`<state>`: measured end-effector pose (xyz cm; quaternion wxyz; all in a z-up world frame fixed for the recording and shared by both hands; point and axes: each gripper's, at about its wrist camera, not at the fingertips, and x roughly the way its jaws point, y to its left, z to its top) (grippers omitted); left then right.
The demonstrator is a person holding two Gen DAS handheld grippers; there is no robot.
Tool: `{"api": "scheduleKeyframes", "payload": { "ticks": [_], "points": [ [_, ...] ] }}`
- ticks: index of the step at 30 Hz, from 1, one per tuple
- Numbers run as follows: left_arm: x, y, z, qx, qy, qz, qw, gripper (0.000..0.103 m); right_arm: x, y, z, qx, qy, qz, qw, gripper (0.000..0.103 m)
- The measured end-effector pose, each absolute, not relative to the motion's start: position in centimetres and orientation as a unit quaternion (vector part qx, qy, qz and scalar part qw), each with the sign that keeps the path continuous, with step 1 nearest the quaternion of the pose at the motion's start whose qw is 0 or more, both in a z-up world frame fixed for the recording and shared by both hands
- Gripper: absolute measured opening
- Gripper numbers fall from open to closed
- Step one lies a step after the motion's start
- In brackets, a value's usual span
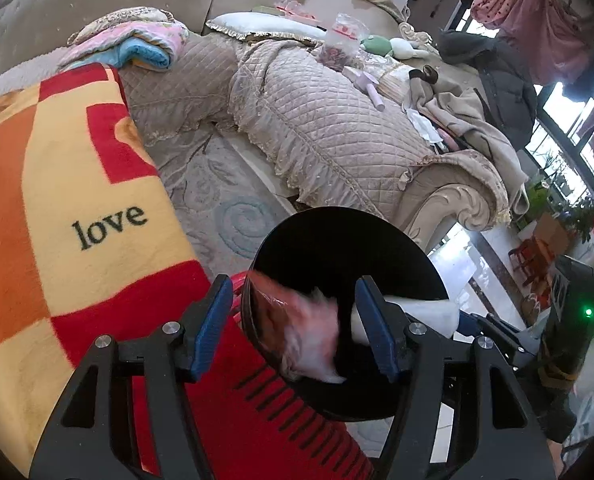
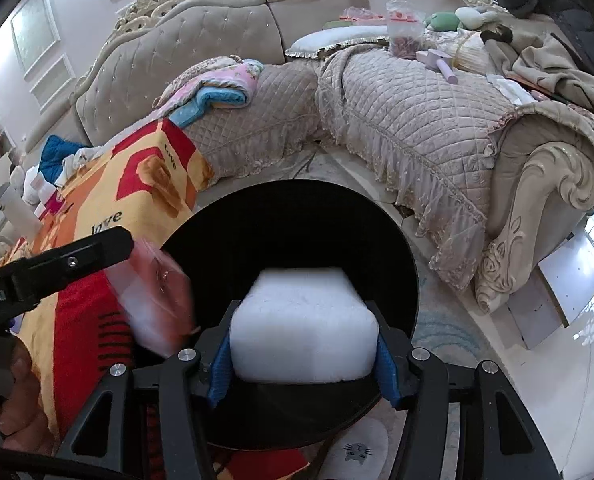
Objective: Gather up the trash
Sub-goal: 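Drop the pink wrapper into the black bin with the left tool while the right drops the sponge block, then grasp the teal tissue pack with the left tool while the right grasps the blue-striped medicine box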
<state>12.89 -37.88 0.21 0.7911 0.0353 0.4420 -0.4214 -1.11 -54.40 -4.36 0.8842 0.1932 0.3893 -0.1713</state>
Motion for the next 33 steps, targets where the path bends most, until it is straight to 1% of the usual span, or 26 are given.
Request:
{"api": "scheduleKeyframes", "payload": {
  "ticks": [7, 13, 14, 15, 16, 17, 20, 23, 25, 29, 33],
  "points": [
    [12.4, -35.4, 0.7, 0.022, 0.444, -0.405, 0.799, 0.062, -1.5, -54.8, -3.9, 0.206, 0.371, -0.184, 0.886, 0.056],
    [10.5, -29.5, 2.0, -0.005, 0.438, -0.379, 0.815, 0.062, -1.2, -53.3, -2.4, 0.194, 0.344, -0.177, 0.902, 0.057],
    [10.0, -28.3, 2.3, -0.01, 0.434, -0.373, 0.82, 0.062, -1.0, -52.9, -2.2, 0.191, 0.339, -0.172, 0.905, 0.066],
    [9.4, -26.7, 2.8, -0.016, 0.429, -0.368, 0.825, 0.062, -0.7, -52.5, -2.2, 0.185, 0.338, -0.176, 0.906, 0.081],
    [9.0, -25.3, 3.2, -0.02, 0.426, -0.363, 0.828, 0.062, -0.4, -52.2, -2.3, 0.179, 0.339, -0.184, 0.905, 0.088],
    [8.5, -24.1, 3.5, -0.022, 0.423, -0.357, 0.832, 0.062, 0.1, -51.9, -2.5, 0.17, 0.348, -0.199, 0.9, 0.091],
    [7.6, -20.3, 4.3, -0.034, 0.415, -0.338, 0.844, 0.062, 0.7, -52.1, -2.7, 0.167, 0.358, -0.218, 0.892, 0.091],
    [7.0, -15.2, 5.4, -0.055, 0.401, -0.314, 0.859, 0.062, 0.6, -52.2, -2.4, 0.186, 0.35, -0.217, 0.892, 0.091],
    [6.9, -11.9, 6.1, -0.058, 0.388, -0.287, 0.874, 0.062, 0.4, -51.4, -1.7, 0.177, 0.336, -0.213, 0.9, 0.091],
    [7.2, -4.4, 6.8, -0.062, 0.365, -0.209, 0.905, 0.062, 0.6, -47.5, 0.1, 0.149, 0.302, -0.164, 0.927, 0.091],
    [7.8, 2.2, 6.7, -0.05, 0.345, -0.14, 0.927, 0.063, 2.0, -41.5, 1.2, 0.09, 0.287, -0.087, 0.95, 0.091]
  ]
}}
